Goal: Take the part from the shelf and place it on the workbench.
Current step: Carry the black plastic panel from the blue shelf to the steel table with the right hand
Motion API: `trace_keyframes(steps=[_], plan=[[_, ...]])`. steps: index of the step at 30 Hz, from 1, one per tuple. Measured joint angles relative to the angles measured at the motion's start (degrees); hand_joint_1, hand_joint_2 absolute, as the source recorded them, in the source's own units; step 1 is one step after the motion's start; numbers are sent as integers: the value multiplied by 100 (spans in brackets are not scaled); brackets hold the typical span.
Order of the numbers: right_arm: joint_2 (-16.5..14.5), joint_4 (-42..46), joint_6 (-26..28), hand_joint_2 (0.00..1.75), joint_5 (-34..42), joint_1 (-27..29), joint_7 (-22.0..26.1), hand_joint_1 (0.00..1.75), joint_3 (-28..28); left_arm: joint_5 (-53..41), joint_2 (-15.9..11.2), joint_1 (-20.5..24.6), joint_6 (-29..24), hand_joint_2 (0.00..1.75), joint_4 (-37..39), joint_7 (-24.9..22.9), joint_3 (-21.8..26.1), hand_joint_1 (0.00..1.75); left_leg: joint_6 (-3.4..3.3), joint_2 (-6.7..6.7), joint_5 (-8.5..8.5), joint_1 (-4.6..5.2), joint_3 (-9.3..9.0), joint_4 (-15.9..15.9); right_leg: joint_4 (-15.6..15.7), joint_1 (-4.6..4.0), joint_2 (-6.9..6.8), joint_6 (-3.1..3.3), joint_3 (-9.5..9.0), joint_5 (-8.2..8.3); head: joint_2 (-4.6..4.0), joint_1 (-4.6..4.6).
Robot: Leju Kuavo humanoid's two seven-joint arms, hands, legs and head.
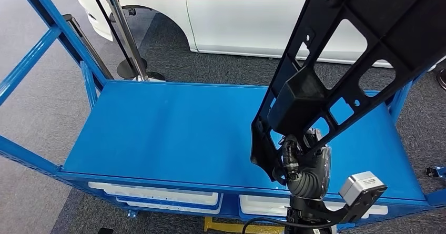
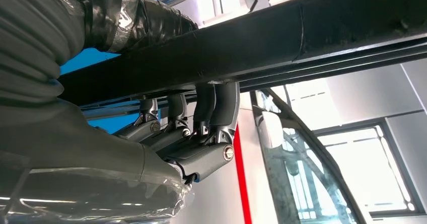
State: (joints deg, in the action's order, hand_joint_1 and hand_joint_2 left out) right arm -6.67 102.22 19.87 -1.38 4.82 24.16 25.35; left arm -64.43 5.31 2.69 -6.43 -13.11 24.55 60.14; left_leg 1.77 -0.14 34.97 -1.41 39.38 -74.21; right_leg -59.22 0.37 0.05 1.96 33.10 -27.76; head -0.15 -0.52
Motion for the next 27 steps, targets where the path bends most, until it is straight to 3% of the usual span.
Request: trace_keyframes(steps=[1, 3, 5, 8, 10, 13, 14, 15, 16, 18, 20, 24, 25, 27], plan=[[0, -1, 0, 175, -1, 13, 2, 175, -2, 0, 2, -3, -3, 175, 0, -1, 1, 0, -24, 0, -151, 6, -79, 171, -2, -15, 3, 5, -11, -5, 0, 0], [-3, -1, 0, 175, -14, 24, 10, 175, -4, -1, -1, 0, -13, 175, -1, -1, 2, 0, -114, 0, -549, 38, -453, 941, -3, -37, 10, 7, -38, -17, 0, -2], [-6, -1, -13, 175, -64, 32, 41, 175, -3, 0, -1, 9, -24, 175, -2, -11, 3, 0, -192, -3, -729, 86, -724, 1518, -13, -49, 15, -17, -30, -22, 0, -2], [-6, -1, -155, 175, -154, 109, 188, 175, -4, 11, 5, 4, -37, 175, -2, -91, 44, 0, -243, -9, -775, 102, -769, 1655, -14, -40, 16, -105, -7, -3, 0, -1], [-5, 1, -326, 175, -156, 179, 315, 175, -9, 4, 14, 2, -35, 175, -1, -161, 93, 0, -301, 12, -850, 69, -783, 1739, -164, -42, 17, -164, 42, -161, 0, -3], [0, 1, -565, 175, -71, 300, 477, 175, -32, -23, 26, 4, -10, 175, 0, -199, 137, 0, -344, 41, -899, 54, -734, 1756, -1092, -13, 16, -230, 410, -734, 0, -4], [3, 1, -621, 175, -40, 352, 516, 175, -45, -34, 29, 2, -4, 175, 0, -207, 144, 0, -342, 44, -903, 54, -705, 1735, -1392, 3, 15, -250, 524, -852, 0, -4], [4, 1, -669, 175, -12, 400, 549, 175, -61, -44, 33, 1, 1, 175, 0, -215, 149, 0, -339, 46, -906, 53, -675, 1711, -1518, 18, 14, -266, 556, -865, 0, -4], [5, 1, -711, 175, 12, 442, 580, 175, -76, -51, 38, 1, 8, 175, 0, -221, 155, 0, -336, 46, -910, 52, -645, 1681, -1423, 34, 11, -277, 479, -771, 0, -4], [7, 5, -789, 175, 37, 498, 630, 175, -95, -55, 49, 2, 26, 175, 0, -238, 169, 0, -316, 44, -913, 47, -589, 1614, -717, 59, 7, -280, 75, -455, 0, -3], [10, 16, -851, 175, 44, 551, 667, 175, -98, -58, 55, 4, 40, 175, 0, -254, 180, 0, -262, 36, -926, 61, -540, 1554, -158, 46, 12, -250, -206, -270, 0, -3], [15, 54, -924, 175, 67, 647, 721, 175, -102, -76, 58, -6, 61, 175, 0, -286, 187, 0, -100, 25, -975, 61, -465, 1529, -62, 22, 17, -92, -143, -134, 0, -2], [15, 61, -942, 175, 73, 657, 729, 175, -102, -79, 59, -9, 63, 175, 0, -294, 189, 0, -70, 24, -870, 50, -417, 1441, -44, 27, 9, -39, -101, -82, 0, -2], [15, 81, -962, 175, 85, 672, 737, 175, -103, -84, 58, -9, 65, 175, 0, -305, 192, 0, -27, 24, -410, 35, -236, 932, -28, 32, -8, 33, 16, 25, 0, 1]])
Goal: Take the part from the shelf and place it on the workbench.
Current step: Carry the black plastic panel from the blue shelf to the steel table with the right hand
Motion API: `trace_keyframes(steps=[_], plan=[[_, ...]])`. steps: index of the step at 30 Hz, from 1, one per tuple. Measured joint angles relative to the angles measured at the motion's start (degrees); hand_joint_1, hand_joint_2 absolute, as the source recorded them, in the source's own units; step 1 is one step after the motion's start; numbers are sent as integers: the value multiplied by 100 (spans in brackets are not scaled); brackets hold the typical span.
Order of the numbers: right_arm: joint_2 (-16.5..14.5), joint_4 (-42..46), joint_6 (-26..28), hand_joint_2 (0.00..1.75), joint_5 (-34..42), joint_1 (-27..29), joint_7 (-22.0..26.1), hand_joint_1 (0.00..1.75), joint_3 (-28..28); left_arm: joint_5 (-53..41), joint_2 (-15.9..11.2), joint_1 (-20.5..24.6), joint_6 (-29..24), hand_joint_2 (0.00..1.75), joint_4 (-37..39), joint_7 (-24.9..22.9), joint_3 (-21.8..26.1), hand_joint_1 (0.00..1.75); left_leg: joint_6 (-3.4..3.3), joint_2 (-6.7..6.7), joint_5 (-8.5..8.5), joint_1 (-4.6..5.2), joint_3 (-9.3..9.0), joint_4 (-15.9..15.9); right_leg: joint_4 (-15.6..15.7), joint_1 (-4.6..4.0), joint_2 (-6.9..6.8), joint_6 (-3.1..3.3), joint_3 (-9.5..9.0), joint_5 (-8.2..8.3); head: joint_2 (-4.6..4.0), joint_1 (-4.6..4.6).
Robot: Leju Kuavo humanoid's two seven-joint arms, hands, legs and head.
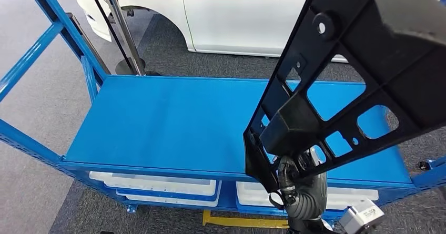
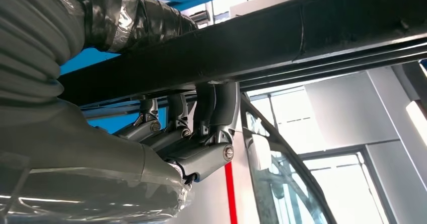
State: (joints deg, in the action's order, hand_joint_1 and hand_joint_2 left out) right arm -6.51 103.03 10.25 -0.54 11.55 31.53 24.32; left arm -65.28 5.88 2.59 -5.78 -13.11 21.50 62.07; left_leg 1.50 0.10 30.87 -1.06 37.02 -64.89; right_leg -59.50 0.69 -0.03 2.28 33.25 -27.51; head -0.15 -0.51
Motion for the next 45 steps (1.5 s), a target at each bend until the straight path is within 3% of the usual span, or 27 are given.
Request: trace_keyframes(steps=[2, 3, 4, 5, 7, 9, 12, 13, 15, 17, 18, 19, 21, 23, 24, 25, 27, 28, 30, 32, 33, 35, 37, 39, 40, 43, 45], plan=[[0, 13, 0, 175, 6, 21, 1, 175, -1, -5, -1, 0, 1, 175, 0, -3, 6, 0, 25, 0, 466, -3, 170, -701, -12, -23, -9, 22, 142, 97, 0, 0], [0, 14, 0, 175, 7, 30, 1, 175, -2, -7, -1, 0, 1, 175, 0, -3, 12, 0, 23, 0, 562, -3, 155, -874, -20, -36, -14, 25, 211, 143, 0, 0], [0, 14, 0, 175, 8, 38, 1, 175, -2, -10, -1, 1, 2, 175, 0, -3, 20, 0, 10, 0, 554, -1, 29, -831, -32, -48, -16, 24, 278, 188, 0, 1], [0, 15, 0, 175, 9, 43, 1, 175, -2, -15, -1, 4, 2, 175, 0, -3, 28, 0, -17, 0, 457, 4, -221, -544, -44, -59, -16, 21, 339, 232, 0, 1], [0, 23, -2, 175, 10, 47, 2, 175, -2, -24, -7, 26, 3, 175, -1, -4, 44, 0, -100, 1, 236, 39, -852, 340, -62, -77, -15, -4, 427, 322, 0, 0], [1, 36, -20, 175, 19, 51, 7, 175, -3, -31, -9, 50, 4, 175, -2, -4, 52, 0, -167, 0, 121, 88, -1148, 839, -59, -76, -23, -64, 461, 409, 0, 0], [2, 63, -79, 175, 46, 68, 28, 175, -7, -37, -9, 45, 9, 175, -1, -9, 75, 0, -238, 14, -42, 105, -1081, 900, -13, -53, -26, -175, 477, 514, 0, -1], [4, 80, -95, 175, 51, 76, 36, 175, -8, -41, -9, 44, 13, 175, -1, -11, 83, 0, -275, 28, -119, 92, -1035, 924, -57, -50, -19, -206, 509, 424, 0, -2], [10, 102, -114, 175, 54, 87, 46, 175, -8, -49, -5, 51, 22, 175, 0, -13, 88, 0, -338, 60, -263, 65, -895, 955, -445, -37, -5, -254, 635, -75, 0, -4], [18, 108, -135, 175, 53, 99, 51, 175, -9, -53, -3, 52, 26, 175, 0, -14, 90, 0, -363, 68, -383, 65, -734, 940, -1142, -21, -3, -296, 768, -612, 0, -6], [25, 108, -155, 175, 52, 108, 57, 175, -10, -54, -3, 52, 26, 175, 0, -14, 91, 0, -355, 72, -443, 65, -646, 921, -1424, -11, -4, -315, 776, -697, 0, -8], [31, 108, -177, 175, 52, 117, 65, 175, -10, -55, -2, 52, 27, 175, 0, -14, 91, 0, -342, 75, -497, 64, -554, 893, -1552, -1, -4, -328, 712, -642, 0, -7], [45, 109, -226, 175, 51, 134, 91, 175, -10, -56, 0, 52, 29, 175, 0, -14, 92, 0, -306, 74, -574, 57, -371, 809, -1208, 18, -5, -332, 289, -340, 0, -8], [54, 116, -266, 175, 56, 150, 136, 175, -11, -55, 4, 51, 32, 175, 0, -15, 93, 0, -256, 65, -621, 62, -234, 702, -405, 10, -1, -297, -305, -314, 0, -5], [57, 125, -279, 175, 63, 170, 167, 175, -12, -54, 5, 51, 34, 175, 0, -16, 95, 0, -224, 61, -647, 66, -197, 663, -105, -4, 2, -270, -498, -371, 0, -4], [60, 136, -290, 175, 77, 193, 200, 175, -13, -54, 7, 50, 35, 175, 0, -18, 97, 0, -188, 57, -680, 71, -174, 641, 54, -22, 6, -238, -583, -434, 0, -1], [63, 158, -305, 175, 126, 247, 258, 175, -15, -52, 10, 47, 39, 175, 0, -23, 105, 0, -109, 52, -732, 57, -153, 639, 102, -32, 3, -147, -552, -396, 0, -2], [63, 167, -318, 175, 158, 268, 280, 175, -17, -52, 13, 42, 42, 175, 0, -27, 111, 0, -75, 48, -674, 45, -124, 599, 116, -27, -5, -89, -516, -345, 0, -1], [62, 186, -380, 175, 242, 317, 319, 175, -30, -51, 20, 34, 46, 175, 0, -36, 126, 0, -19, 39, -252, 25, -1, 249, 147, -10, -24, 13, -407, -212, 0, -1], [61, 198, -501, 175, 345, 384, 353, 175, -74, -52, 24, 33, 46, 175, 0, -40, 145, 0, 19, 36, 306, 23, 174, -430, 127, -22, -31, 39, -252, -92, 0, 0], [60, 198, -567, 175, 397, 422, 371, 175, -107, -53, 26, 35, 46, 175, 0, -40, 159, 0, 32, 36, 436, 22, 217, -734, 107, -28, -33, 37, -162, -39, 0, 0], [58, 197, -691, 175, 491, 493, 402, 175, -180, -54, 30, 35, 47, 175, 0, -40, 199, 0, 28, 36, 308, 22, 53, -852, 52, -35, -34, 23, 25, 56, 0, 0], [55, 197, -789, 175, 558, 553, 426, 175, -246, -54, 31, 39, 48, 175, -1, -39, 228, 0, -16, 30, 30, 27, -482, -225, -8, -38, -35, -2, 172, 134, 0, 0], [48, 197, -834, 175, 590, 592, 438, 175, -294, -54, 32, 52, 48, 175, -1, -37, 237, 0, -75, 19, 7, 58, -1020, 556, -51, -47, -36, -51, 256, 206, 0, -1], [45, 197, -844, 175, 595, 604, 440, 175, -312, -54, 33, 56, 48, 175, -1, -34, 239, 0, -102, 14, 43, 77, -1154, 780, -53, -46, -35, -84, 277, 251, 0, -1], [40, 195, -944, 175, 664, 650, 460, 175, -373, -54, 41, 53, 47, 175, -1, -29, 256, 0, -199, 58, -59, 73, -1113, 924, -43, -42, -10, -195, 316, 318, 0, -3], [33, 179, -1087, 175, 781, 698, 494, 175, -451, -55, 44, 53, 48, 175, 0, -23, 274, 0, -294, 132, -191, 42, -990, 962, -310, -37, 9, -253, 417, -40, 0, -6]])
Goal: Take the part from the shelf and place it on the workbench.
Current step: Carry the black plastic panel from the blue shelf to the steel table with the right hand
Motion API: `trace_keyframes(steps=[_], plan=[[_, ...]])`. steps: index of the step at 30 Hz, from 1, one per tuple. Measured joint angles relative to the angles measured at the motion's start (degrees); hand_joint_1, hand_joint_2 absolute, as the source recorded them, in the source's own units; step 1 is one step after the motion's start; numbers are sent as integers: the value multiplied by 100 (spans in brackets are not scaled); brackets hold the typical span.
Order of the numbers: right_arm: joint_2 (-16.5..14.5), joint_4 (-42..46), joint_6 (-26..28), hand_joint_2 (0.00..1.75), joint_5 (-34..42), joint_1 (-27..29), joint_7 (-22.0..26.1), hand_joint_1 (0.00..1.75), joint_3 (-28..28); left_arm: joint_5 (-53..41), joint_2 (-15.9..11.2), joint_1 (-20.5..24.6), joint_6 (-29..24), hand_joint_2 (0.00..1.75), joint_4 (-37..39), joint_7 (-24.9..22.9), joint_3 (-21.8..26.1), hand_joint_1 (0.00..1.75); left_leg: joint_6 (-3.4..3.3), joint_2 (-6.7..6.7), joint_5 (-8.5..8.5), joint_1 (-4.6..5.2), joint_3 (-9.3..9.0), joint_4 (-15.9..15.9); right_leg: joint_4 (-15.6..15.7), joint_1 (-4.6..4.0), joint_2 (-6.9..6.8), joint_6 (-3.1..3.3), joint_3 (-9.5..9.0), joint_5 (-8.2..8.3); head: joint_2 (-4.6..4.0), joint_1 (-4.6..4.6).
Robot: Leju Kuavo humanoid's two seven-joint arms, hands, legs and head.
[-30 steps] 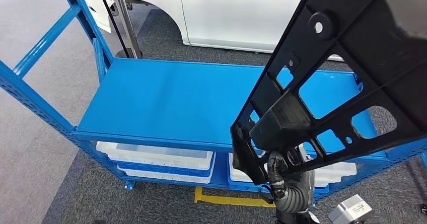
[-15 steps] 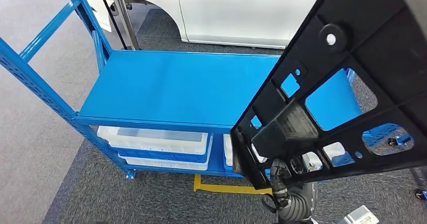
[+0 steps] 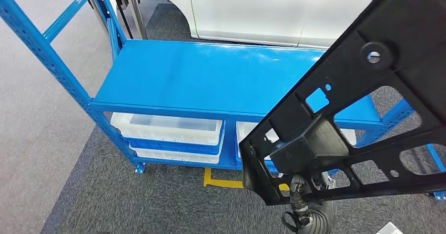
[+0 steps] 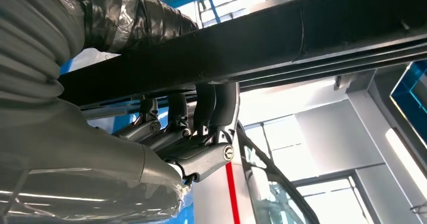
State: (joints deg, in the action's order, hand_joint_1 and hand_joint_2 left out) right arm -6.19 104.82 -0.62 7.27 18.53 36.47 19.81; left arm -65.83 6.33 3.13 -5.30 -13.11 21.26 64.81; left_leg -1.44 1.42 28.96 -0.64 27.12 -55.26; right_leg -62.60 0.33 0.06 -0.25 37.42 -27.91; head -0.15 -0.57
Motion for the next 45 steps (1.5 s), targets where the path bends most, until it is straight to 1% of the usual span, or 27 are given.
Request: trace_keyframes(steps=[2, 3, 5, 7, 9, 10, 12, 13, 15, 17, 18, 19, 21, 23, 24, 26, 28, 29, 31, 33, 34, 36, 38, 40, 41, 43, 45], plan=[[-20, -39, -118, 175, 88, 56, 36, 175, -100, 1, 1, -1, 3, 175, 0, 5, 24, 0, -50, 74, -110, 9, 161, -19, -646, 22, 2, -48, 163, -561, 0, -3], [-30, -64, -155, 175, 114, 88, 47, 175, -150, 1, 1, -3, 6, 175, 0, 6, 44, 0, -51, 116, -165, 13, 246, -40, -979, 32, 1, -74, 216, -714, 0, -3], [-51, -113, -200, 175, 146, 157, 59, 175, -241, 3, 2, -4, 12, 175, 0, 7, 87, 0, -38, 208, -257, 17, 427, -108, -1239, 51, -10, -110, 123, -600, 0, -3], [-91, -157, -232, 175, 178, 212, 64, 175, -328, 5, 7, -3, 14, 175, 0, 7, 111, 0, -7, 296, -317, 17, 603, -215, -755, 62, -114, -112, -335, -286, 0, -2], [-151, -191, -257, 175, 201, 243, 73, 175, -408, 9, 18, -12, 14, 175, 0, 7, 130, 0, 44, 379, -360, 33, 719, -321, 21, 23, -321, -67, -863, -306, 0, -1], [-181, -204, -267, 175, 207, 256, 79, 175, -447, 11, 23, -16, 14, 175, 0, 7, 141, 0, 77, 425, -386, 40, 743, -351, 272, -3, -387, -27, -1001, -384, 0, -1], [-227, -226, -284, 175, 220, 298, 91, 175, -524, 17, 33, -22, 14, 175, 0, 7, 167, 0, 149, 530, -458, 43, 762, -351, 414, -30, -338, 80, -1000, -406, 0, 1], [-248, -237, -290, 175, 225, 322, 96, 175, -559, 19, 38, -21, 14, 175, 0, 7, 180, 0, 196, 495, -436, 31, 780, -368, 423, -23, -287, 130, -943, -345, 0, 1], [-293, -259, -298, 175, 228, 349, 98, 175, -602, 20, 47, -35, 15, 175, -1, 7, 207, 0, 272, 233, -96, 12, 868, -598, 444, 0, -183, 239, -792, -194, 0, 2], [-331, -276, -304, 175, 228, 353, 98, 175, -623, 21, 45, -58, 14, 175, -2, 7, 230, 0, 298, -46, 501, 1, 1003, -1193, 437, -4, -61, 301, -611, -46, 0, 3], [-344, -285, -306, 175, 228, 357, 98, 175, -636, 21, 43, -66, 14, 175, -2, 7, 238, 0, 294, -91, 698, 2, 1051, -1531, 425, -13, 8, 308, -512, 26, 0, 4], [-351, -295, -307, 175, 228, 360, 99, 175, -651, 21, 41, -68, 14, 175, -2, 7, 243, 0, 282, -107, 754, 3, 1045, -1769, 407, -21, 79, 307, -410, 98, 0, 4], [-361, -314, -308, 175, 228, 372, 99, 175, -680, 20, 42, -63, 14, 175, -1, 7, 244, 0, 235, -137, 518, 5, 791, -1721, 363, -35, 214, 294, -208, 228, 0, 4], [-371, -319, -308, 175, 228, 381, 99, 175, -702, 20, 34, -54, 14, 175, -5, 7, 245, 0, 128, -356, 285, 21, 210, -971, 325, -40, 340, 270, -57, 345, 0, 3], [-379, -319, -308, 175, 228, 380, 99, 175, -711, 21, 31, -50, 14, 175, -9, 9, 246, 0, 82, -501, 286, 29, -98, -515, 313, -40, 399, 248, -10, 401, 0, 3], [-399, -319, -309, 175, 228, 378, 101, 175, -726, 21, 24, -47, 13, 175, -15, 13, 246, 0, 23, -675, 371, 65, -429, 26, 333, -20, 507, 179, 28, 521, 0, 3], [-407, -320, -312, 175, 228, 391, 104, 175, -743, 21, 33, -41, 13, 175, -15, 15, 246, 0, 9, -545, 280, 69, -413, 119, 378, -8, 603, 106, 58, 631, 0, 4], [-407, -320, -314, 175, 228, 404, 107, 175, -754, 21, 39, -35, 13, 175, -15, 15, 246, 0, -14, -462, 212, 52, -370, 149, 345, -13, 547, 84, 102, 571, 0, 1], [-407, -323, -317, 175, 228, 418, 107, 175, -774, 21, 51, -43, 14, 175, -14, 13, 248, 0, -65, -265, 79, 12, -241, 185, -21, 2, 275, 45, 241, 97, 0, -10], [-407, -331, -326, 175, 224, 415, 102, 175, -787, 20, 50, -70, 15, 175, -13, 11, 250, 0, -83, -62, -9, 14, -96, 161, -719, 53, 70, -34, 386, -451, 0, -16], [-407, -336, -338, 175, 215, 416, 95, 175, -797, 20, 50, -77, 16, 175, -13, 11, 250, 0, -70, 36, -46, 12, -22, 135, -1041, 84, 39, -78, 416, -524, 0, -16], [-413, -346, -377, 175, 185, 419, 62, 175, -834, 16, 49, -68, 21, 175, -13, 11, 251, 0, -36, 219, -101, 0, 138, 41, -1245, 148, -3, -157, 265, -261, 0, -16], [-432, -356, -427, 175, 146, 416, 28, 175, -875, 9, 48, -47, 29, 175, -15, 12, 252, 0, 14, 356, -110, -7, 285, -96, -710, 191, -174, -206, -246, -34, 0, -15], [-466, -360, -470, 175, 101, 406, 12, 175, -906, 5, 45, -36, 33, 175, -16, 16, 255, 0, 93, 456, -100, 3, 367, -220, 5, 159, -387, -164, -754, -200, 0, -10], [-488, -361, -494, 175, 74, 403, 10, 175, -924, 4, 44, -29, 33, 175, -16, 19, 259, 0, 142, 503, -106, 9, 391, -257, 226, 128, -435, -117, -873, -332, 0, -8], [-534, -363, -551, 175, 5, 423, 15, 175, -971, 4, 49, -15, 34, 175, -15, 26, 268, 0, 239, 578, -130, -5, 425, -292, 361, 99, -350, 7, -868, -385, 0, -8], [-602, -363, -622, 175, -102, 448, 30, 175, -1017, -2, 54, -14, 38, 175, -15, 37, 278, 0, 314, 354, 40, -44, 507, -458, 400, 97, -241, 116, -807, -318, 0, -8]])
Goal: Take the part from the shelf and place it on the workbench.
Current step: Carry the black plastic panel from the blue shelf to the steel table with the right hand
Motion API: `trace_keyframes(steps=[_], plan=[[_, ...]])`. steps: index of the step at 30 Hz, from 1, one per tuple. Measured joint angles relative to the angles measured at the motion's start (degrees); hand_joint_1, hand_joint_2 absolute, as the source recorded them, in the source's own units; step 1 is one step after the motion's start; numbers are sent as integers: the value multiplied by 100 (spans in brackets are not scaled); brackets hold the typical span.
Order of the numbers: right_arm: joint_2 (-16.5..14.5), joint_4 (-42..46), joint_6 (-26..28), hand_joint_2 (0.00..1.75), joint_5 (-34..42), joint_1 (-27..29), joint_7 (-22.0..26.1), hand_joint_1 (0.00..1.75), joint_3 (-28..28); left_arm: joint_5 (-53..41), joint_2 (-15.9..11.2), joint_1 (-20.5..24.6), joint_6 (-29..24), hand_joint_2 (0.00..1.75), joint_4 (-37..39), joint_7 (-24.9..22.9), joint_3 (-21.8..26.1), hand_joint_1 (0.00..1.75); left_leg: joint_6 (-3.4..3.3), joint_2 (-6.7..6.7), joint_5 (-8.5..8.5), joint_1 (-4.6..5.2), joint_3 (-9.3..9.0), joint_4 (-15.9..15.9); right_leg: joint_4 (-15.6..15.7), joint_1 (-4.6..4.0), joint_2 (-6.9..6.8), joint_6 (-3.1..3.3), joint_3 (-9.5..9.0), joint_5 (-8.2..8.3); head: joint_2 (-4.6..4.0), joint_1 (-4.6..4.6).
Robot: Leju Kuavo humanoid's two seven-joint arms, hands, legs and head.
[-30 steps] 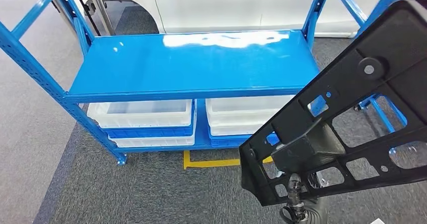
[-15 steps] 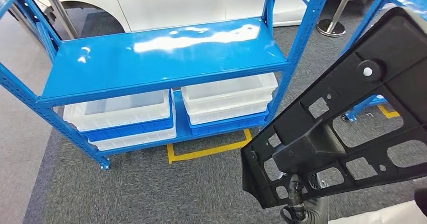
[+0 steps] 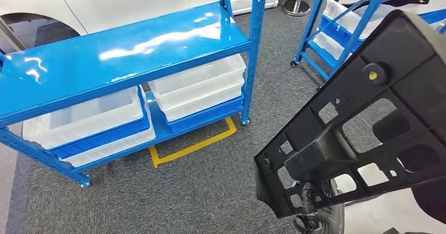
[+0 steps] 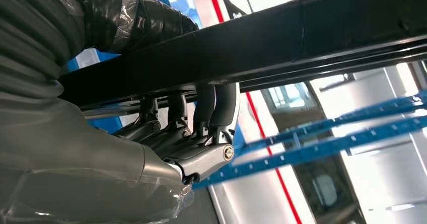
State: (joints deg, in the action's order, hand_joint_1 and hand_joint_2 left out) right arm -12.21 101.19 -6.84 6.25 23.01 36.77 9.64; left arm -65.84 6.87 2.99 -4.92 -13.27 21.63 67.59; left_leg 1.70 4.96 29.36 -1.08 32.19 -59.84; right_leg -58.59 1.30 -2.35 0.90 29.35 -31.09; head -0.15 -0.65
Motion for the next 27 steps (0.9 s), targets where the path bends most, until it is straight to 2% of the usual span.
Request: trace_keyframes(steps=[2, 3, 4, 5, 6, 7, 9, 11, 13, 14, 15, 16, 17, 18, 19, 20, 21, 22, 24, 25, 26, 27], plan=[[-87, 4, -101, 175, -137, 5, 24, 175, -25, -18, -3, -22, 6, 175, 0, 7, 14, 0, 23, -346, 427, -18, 218, -577, 5, -19, 110, 82, 76, 76, 0, 2], [-120, 5, -158, 175, -199, 5, 38, 175, -31, -27, -8, -36, 9, 175, 0, 8, 28, 0, 19, -423, 629, -15, 358, -963, -4, -42, 173, 108, 117, 105, 0, 4], [-143, 7, -219, 175, -256, 8, 58, 175, -37, -36, -12, -47, 12, 175, 0, 8, 47, 0, 10, -452, 746, -9, 468, -1281, -15, -68, 242, 123, 153, 129, 0, 4], [-154, 8, -302, 175, -308, 11, 90, 175, -43, -43, -16, -53, 16, 175, 0, 7, 67, 0, -8, -462, 743, -5, 498, -1423, -27, -93, 313, 132, 181, 147, 0, 4], [-159, 8, -411, 175, -357, 12, 130, 175, -45, -55, -16, -55, 21, 175, 0, 6, 86, 0, -36, -472, 629, -1, 428, -1347, -40, -116, 385, 135, 199, 159, 0, 4], [-160, 10, -555, 175, -409, 12, 175, 175, -34, -71, -16, -55, 26, 175, 0, 2, 99, 0, -75, -507, 435, 8, 263, -1062, -53, -136, 456, 136, 208, 166, 0, 4], [-156, 17, -889, 175, -519, 0, 256, 175, 41, -108, -34, -55, 38, 175, 0, -10, 110, 0, -177, -742, 113, 27, -135, -304, -80, -148, 587, 123, 231, 178, 0, 2], [-146, 38, -1089, 175, -658, -13, 292, 175, 168, -134, -60, -56, 50, 175, 1, -23, 115, 0, -235, -928, 20, 48, -331, 95, -91, -118, 715, 66, 282, 219, 0, 3], [-133, 68, -1118, 175, -778, -12, 301, 175, 288, -149, -74, -44, 61, 175, 1, -31, 120, 0, -242, -857, 1, 53, -367, 215, -72, -105, 836, -17, 323, 277, 0, 4], [-126, 82, -1106, 175, -812, -7, 303, 175, 334, -152, -76, -29, 67, 175, 0, -34, 122, 0, -250, -782, -19, 38, -388, 291, -81, -117, 810, -47, 347, 268, 0, 0], [-114, 95, -1087, 175, -827, -11, 305, 175, 368, -154, -77, -17, 72, 175, 0, -34, 125, 0, -268, -705, -41, 18, -409, 373, -164, -133, 713, -75, 399, 201, 0, -6], [-99, 105, -1064, 175, -833, -20, 307, 175, 397, -154, -74, -11, 77, 175, 0, -36, 128, 0, -285, -620, -61, -3, -424, 446, -358, -145, 579, -101, 497, 68, 0, -13], [-80, 109, -1041, 175, -833, -28, 309, 175, 421, -153, -75, -12, 80, 175, 0, -41, 134, 0, -297, -538, -77, -7, -425, 461, -663, -132, 425, -126, 644, -117, 0, -19], [-60, 111, -1020, 175, -828, -37, 310, 175, 440, -152, -75, -20, 80, 175, 0, -49, 142, 0, -307, -460, -80, -5, -415, 463, -1033, -114, 337, -155, 816, -302, 0, -22], [-40, 110, -998, 175, -823, -38, 309, 175, 453, -152, -75, -28, 81, 175, 0, -59, 149, 0, -305, -377, -76, -1, -404, 452, -1361, -92, 300, -183, 968, -426, 0, -22], [-20, 110, -981, 175, -819, -36, 308, 175, 460, -152, -75, -29, 82, 175, 0, -68, 154, 0, -300, -299, -69, 0, -397, 439, -1534, -71, 281, -206, 1043, -447, 0, -22], [-2, 110, -967, 175, -816, -35, 308, 175, 464, -152, -75, -26, 83, 175, 0, -74, 157, 0, -292, -227, -60, 0, -395, 426, -1493, -55, 260, -222, 1010, -357, 0, -22], [12, 110, -957, 175, -815, -36, 308, 175, 469, -152, -74, -19, 85, 175, 0, -78, 160, 0, -278, -165, -47, -1, -400, 411, -1225, -43, 219, -229, 859, -175, 0, -22], [32, 110, -955, 175, -813, -41, 307, 175, 485, -152, -72, -5, 88, 175, 0, -80, 167, 0, -238, -58, -8, 10, -417, 374, -437, -69, -11, -191, 440, 149, 0, -22], [39, 111, -955, 175, -813, -44, 308, 175, 493, -152, -71, -2, 90, 175, 0, -80, 173, 0, -213, -15, 6, 21, -418, 356, -167, -99, -109, -154, 306, 226, 0, -21], [45, 111, -955, 175, -811, -46, 308, 175, 499, -152, -70, 1, 92, 175, 0, -80, 181, 0, -187, 31, 17, 33, -417, 341, -41, -131, -173, -116, 256, 237, 0, -20], [51, 112, -955, 175, -809, -44, 308, 175, 503, -153, -70, 4, 93, 175, 1, -81, 190, 0, -163, 81, 21, 45, -415, 334, -36, -160, -164, -83, 268, 233, 0, -20]])
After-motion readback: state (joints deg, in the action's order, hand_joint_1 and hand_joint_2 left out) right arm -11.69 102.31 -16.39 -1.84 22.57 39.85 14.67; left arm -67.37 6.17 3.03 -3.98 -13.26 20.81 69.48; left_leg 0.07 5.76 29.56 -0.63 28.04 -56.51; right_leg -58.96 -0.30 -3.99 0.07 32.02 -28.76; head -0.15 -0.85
